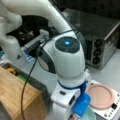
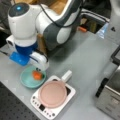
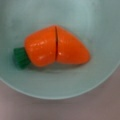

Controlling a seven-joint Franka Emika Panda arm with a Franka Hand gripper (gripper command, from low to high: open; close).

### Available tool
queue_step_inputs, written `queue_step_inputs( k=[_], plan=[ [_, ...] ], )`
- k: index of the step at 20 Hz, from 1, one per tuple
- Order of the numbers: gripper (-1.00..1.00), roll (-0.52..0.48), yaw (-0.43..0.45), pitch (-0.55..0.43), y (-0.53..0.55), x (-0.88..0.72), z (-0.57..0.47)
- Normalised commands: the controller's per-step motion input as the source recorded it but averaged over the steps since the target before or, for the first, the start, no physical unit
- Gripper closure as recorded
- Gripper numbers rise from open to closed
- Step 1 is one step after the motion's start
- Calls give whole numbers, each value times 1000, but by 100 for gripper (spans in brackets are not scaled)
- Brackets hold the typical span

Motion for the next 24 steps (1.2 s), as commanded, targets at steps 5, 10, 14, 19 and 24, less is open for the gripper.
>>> queue_step_inputs(
  k=[5,10,14,19,24],
  plan=[
    [-100,73,-230,-11,99,91,-83],
    [-100,36,-256,-21,107,71,-118],
    [-100,-55,-213,-18,51,78,-178],
    [-100,-119,-265,24,-1,71,-144],
    [-100,-132,-264,83,-51,59,-67]
  ],
)
